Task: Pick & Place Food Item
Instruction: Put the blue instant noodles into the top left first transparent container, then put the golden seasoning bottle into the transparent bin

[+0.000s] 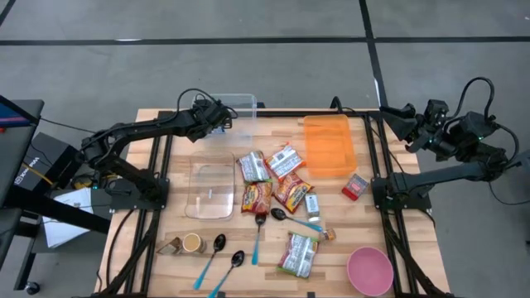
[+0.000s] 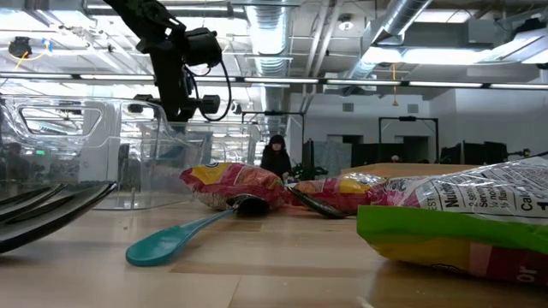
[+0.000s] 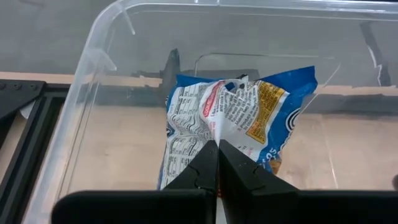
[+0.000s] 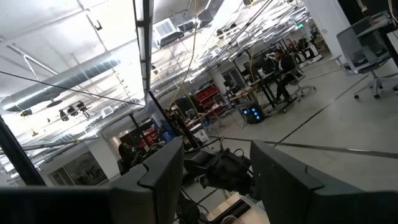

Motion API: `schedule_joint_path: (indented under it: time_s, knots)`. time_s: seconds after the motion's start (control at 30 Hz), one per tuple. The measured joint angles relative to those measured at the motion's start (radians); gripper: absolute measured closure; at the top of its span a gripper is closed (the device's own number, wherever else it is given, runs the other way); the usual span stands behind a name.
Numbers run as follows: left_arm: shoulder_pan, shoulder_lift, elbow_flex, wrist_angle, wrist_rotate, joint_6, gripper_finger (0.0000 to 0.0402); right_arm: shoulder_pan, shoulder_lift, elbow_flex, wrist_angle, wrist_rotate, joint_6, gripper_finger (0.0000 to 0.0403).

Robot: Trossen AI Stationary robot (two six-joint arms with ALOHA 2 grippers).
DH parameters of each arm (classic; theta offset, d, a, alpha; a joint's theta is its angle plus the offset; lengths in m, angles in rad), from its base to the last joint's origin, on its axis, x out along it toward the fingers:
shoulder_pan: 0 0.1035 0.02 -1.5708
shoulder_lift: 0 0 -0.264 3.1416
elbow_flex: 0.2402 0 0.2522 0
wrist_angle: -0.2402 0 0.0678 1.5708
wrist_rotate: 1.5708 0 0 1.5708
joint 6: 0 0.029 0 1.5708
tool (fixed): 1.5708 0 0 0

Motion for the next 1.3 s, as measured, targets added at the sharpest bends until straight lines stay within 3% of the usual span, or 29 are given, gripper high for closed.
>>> schedule_joint_path:
  time_s: [0.37, 0.77, 1.0, 1.1, 1.3]
  knots:
    - [0.0, 0.0, 0.0, 0.0, -0.007, 0.0, 0.0389, 0.0, 0.0, 0.0, 0.0, 0.0, 0.0, 0.0223]
    - [0.0, -0.004, 0.0, 0.048, -0.007, -0.003, 0.0273, 0.0, 0.0, 0.0, -0.001, 0.0, 0.0, 0.0223]
    - [-0.001, -0.073, 0.0, 0.232, 0.021, 0.078, 0.0237, 0.0, 0.0, 0.0, 0.009, -0.001, 0.0, 0.0223]
    - [-0.001, -0.122, 0.0, 0.361, 0.145, 0.234, 0.0234, 0.0, 0.0, 0.0, 0.012, -0.001, 0.0, 0.0223]
    - [-0.019, -0.257, 0.0, 0.518, 0.639, 0.498, 0.0233, 0.0, 0.0, 0.0, 0.013, -0.001, 0.0, 0.0223]
